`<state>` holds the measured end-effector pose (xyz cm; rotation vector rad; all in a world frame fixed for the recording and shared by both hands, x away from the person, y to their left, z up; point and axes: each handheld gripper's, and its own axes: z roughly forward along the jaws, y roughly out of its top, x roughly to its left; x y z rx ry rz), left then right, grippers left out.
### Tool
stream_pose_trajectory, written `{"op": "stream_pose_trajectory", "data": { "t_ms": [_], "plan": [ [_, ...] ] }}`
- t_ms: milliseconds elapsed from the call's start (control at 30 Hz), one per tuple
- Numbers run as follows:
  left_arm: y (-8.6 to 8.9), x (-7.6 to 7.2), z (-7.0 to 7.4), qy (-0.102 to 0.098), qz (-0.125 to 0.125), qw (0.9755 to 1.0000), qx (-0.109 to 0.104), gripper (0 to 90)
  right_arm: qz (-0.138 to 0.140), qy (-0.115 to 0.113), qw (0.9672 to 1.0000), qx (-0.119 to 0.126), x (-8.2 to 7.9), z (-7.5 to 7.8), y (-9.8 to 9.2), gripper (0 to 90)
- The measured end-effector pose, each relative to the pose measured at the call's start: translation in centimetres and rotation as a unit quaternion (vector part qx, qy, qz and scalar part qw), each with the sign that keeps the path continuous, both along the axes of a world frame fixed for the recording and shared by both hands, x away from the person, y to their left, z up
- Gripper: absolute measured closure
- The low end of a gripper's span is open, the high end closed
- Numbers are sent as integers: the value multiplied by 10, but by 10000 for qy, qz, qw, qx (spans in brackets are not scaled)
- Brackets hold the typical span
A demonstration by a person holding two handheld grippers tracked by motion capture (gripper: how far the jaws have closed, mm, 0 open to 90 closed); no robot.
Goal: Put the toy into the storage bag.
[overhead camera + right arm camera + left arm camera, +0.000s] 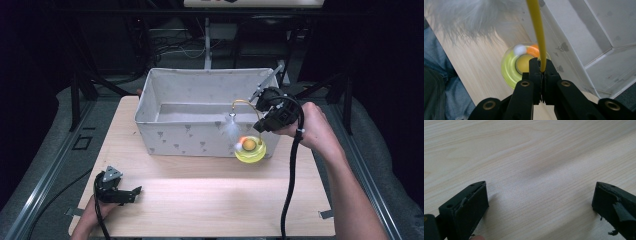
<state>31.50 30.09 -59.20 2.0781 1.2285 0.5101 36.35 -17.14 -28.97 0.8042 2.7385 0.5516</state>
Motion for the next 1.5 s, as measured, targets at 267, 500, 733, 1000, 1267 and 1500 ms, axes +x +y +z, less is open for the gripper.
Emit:
{"op": "stream_pose_trajectory", "data": {
  "t_ms": [267, 500, 733, 1000, 1267, 1500],
  "plan": [
    [0, 0, 0, 1, 1, 10000, 0, 4, 66, -51, 10000, -20, -1, 10, 2, 882],
    [0, 0, 0, 3, 3, 10000, -8, 4, 72, -40, 10000, 4, 0, 13, 2, 882],
    [0, 0, 0, 4, 6, 10000, -7, 4, 105, -146, 9998, -69, 0, 20, 4, 882],
    [0, 0, 0, 3, 2, 10000, 0, 4, 113, -263, 9996, 20, 1, 36, 7, 883],
    [0, 0, 0, 18, -10, 10000, 5, 4, 53, -314, 9995, 63, 11, 49, 8, 883],
    [0, 0, 0, 20, -13, 10000, 2, 4, -56, -348, 9993, 107, 20, 55, 7, 883]
  ]
}}
